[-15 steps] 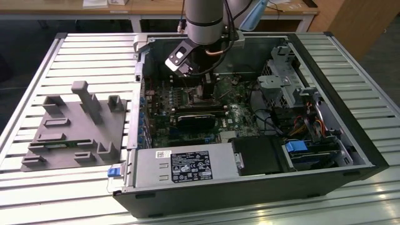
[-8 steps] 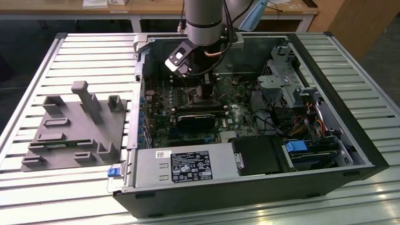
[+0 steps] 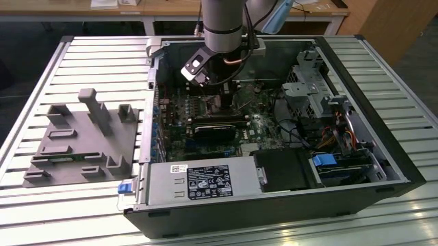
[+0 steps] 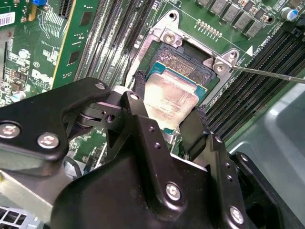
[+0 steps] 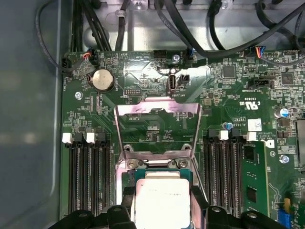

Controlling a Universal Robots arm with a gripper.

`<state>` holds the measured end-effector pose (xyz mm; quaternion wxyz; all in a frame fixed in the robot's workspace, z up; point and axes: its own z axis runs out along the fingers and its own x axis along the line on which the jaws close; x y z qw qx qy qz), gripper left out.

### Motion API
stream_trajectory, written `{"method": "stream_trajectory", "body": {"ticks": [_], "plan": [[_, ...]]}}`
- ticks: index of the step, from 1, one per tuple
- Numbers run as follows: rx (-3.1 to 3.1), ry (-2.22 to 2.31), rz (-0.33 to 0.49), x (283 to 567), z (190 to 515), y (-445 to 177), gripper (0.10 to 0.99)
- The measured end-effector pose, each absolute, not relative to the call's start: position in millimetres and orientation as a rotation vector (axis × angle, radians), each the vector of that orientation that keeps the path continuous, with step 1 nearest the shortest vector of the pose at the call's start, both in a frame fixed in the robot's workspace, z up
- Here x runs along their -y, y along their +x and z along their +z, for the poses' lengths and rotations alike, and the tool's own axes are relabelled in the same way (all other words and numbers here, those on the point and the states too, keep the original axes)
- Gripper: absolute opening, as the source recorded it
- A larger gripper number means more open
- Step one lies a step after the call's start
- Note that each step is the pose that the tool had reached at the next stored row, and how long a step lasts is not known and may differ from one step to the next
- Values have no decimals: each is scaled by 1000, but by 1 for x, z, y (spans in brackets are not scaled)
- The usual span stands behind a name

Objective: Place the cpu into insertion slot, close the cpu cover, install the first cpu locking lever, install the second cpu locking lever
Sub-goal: 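Place the cpu into insertion slot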

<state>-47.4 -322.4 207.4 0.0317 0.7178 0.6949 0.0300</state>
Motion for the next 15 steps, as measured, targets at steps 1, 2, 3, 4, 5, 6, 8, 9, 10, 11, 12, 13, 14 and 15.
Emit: {"method": "stream_trajectory", "body": {"ticks": [1, 2, 3, 4, 5, 6, 8, 9, 10, 11, 12, 13, 14, 15], "plan": [[-2141, 2210, 93, 322, 207, -48, 541], [-2141, 2209, 93, 322, 206, -48, 541], [-2142, 2209, 93, 322, 206, -48, 541], [-2142, 2209, 93, 322, 205, -49, 541], [-2142, 2209, 93, 322, 205, -50, 541], [-2142, 2209, 93, 322, 204, -50, 541], [-2142, 2209, 93, 322, 203, -51, 541], [-2143, 2208, 93, 322, 202, -51, 541], [-2143, 2208, 93, 322, 201, -51, 541], [-2144, 2208, 94, 322, 200, -51, 541], [-2145, 2207, 94, 322, 199, -51, 541], [-2147, 2206, 95, 322, 198, -51, 541], [-2149, 2206, 97, 322, 197, -51, 541], [-2152, 2206, 98, 322, 197, -51, 541]]}}
